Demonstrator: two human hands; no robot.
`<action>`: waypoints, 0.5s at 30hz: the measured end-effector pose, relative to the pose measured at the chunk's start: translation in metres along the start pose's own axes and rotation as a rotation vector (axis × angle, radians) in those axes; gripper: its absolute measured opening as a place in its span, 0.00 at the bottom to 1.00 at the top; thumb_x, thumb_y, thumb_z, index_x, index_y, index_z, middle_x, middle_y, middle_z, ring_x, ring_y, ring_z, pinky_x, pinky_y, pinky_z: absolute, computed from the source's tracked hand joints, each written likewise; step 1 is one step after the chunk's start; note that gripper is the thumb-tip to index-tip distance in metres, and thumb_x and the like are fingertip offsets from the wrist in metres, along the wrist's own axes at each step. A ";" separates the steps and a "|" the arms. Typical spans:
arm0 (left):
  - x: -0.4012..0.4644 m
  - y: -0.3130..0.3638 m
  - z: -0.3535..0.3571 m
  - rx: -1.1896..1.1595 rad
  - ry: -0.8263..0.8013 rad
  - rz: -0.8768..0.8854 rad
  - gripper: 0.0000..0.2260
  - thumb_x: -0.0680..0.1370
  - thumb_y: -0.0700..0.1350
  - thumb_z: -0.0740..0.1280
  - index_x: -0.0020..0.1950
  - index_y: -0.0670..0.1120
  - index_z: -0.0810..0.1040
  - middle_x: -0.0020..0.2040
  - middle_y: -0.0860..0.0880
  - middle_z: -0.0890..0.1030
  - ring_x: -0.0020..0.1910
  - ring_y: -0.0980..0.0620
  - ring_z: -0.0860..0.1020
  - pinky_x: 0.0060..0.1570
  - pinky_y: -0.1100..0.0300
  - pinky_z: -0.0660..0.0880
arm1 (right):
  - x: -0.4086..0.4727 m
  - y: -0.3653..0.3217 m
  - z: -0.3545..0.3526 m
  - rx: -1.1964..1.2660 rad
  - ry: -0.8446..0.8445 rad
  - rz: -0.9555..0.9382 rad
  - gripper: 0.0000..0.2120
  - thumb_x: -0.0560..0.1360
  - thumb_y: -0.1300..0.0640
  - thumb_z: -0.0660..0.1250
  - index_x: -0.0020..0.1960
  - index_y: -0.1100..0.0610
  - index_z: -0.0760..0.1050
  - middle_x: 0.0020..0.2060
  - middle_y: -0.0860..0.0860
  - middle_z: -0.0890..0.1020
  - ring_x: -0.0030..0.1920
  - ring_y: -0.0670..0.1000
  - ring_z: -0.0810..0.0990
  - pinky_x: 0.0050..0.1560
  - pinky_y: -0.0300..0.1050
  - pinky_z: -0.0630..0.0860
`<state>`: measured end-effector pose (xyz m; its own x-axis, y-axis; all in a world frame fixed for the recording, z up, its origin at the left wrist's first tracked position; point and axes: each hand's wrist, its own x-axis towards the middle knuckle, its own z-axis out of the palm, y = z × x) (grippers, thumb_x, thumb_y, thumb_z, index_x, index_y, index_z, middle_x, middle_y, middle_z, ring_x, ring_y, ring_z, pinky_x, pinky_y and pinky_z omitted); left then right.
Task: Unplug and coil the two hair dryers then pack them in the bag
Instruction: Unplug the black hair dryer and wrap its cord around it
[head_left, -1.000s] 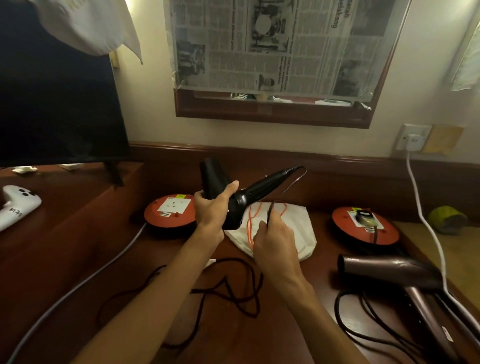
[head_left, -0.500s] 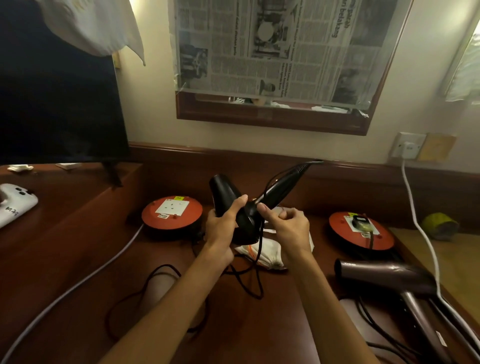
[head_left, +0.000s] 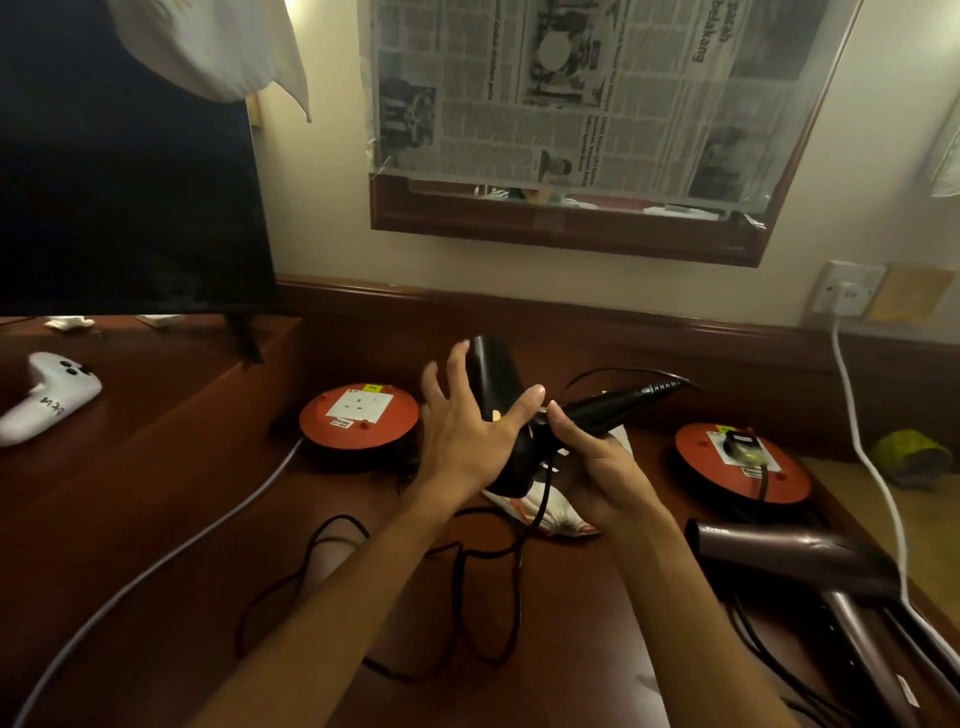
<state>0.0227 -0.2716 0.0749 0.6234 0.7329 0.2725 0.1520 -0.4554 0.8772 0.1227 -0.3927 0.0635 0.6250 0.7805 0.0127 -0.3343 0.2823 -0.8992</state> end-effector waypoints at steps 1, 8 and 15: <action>0.002 0.003 -0.003 0.087 -0.032 0.046 0.41 0.71 0.73 0.68 0.79 0.66 0.52 0.84 0.49 0.47 0.81 0.37 0.55 0.71 0.32 0.69 | -0.002 -0.001 0.001 -0.017 0.002 0.021 0.20 0.71 0.54 0.74 0.58 0.66 0.82 0.54 0.61 0.86 0.55 0.60 0.86 0.53 0.58 0.82; 0.032 0.041 -0.018 0.594 -0.467 0.378 0.29 0.82 0.69 0.47 0.64 0.57 0.83 0.82 0.49 0.64 0.84 0.49 0.45 0.75 0.39 0.26 | -0.007 -0.002 0.004 -0.022 -0.062 0.002 0.25 0.72 0.52 0.73 0.65 0.65 0.78 0.60 0.63 0.83 0.61 0.62 0.83 0.56 0.60 0.82; 0.052 0.076 -0.021 0.713 -0.851 0.181 0.22 0.84 0.60 0.59 0.48 0.47 0.83 0.40 0.49 0.82 0.42 0.63 0.79 0.71 0.45 0.65 | -0.011 0.003 0.004 -0.111 -0.051 -0.002 0.24 0.72 0.52 0.72 0.64 0.62 0.77 0.54 0.60 0.86 0.56 0.61 0.86 0.45 0.57 0.84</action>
<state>0.0501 -0.2575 0.1642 0.9600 0.1670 -0.2245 0.2397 -0.9049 0.3516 0.1119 -0.3986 0.0618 0.5882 0.8080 0.0338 -0.2512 0.2223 -0.9421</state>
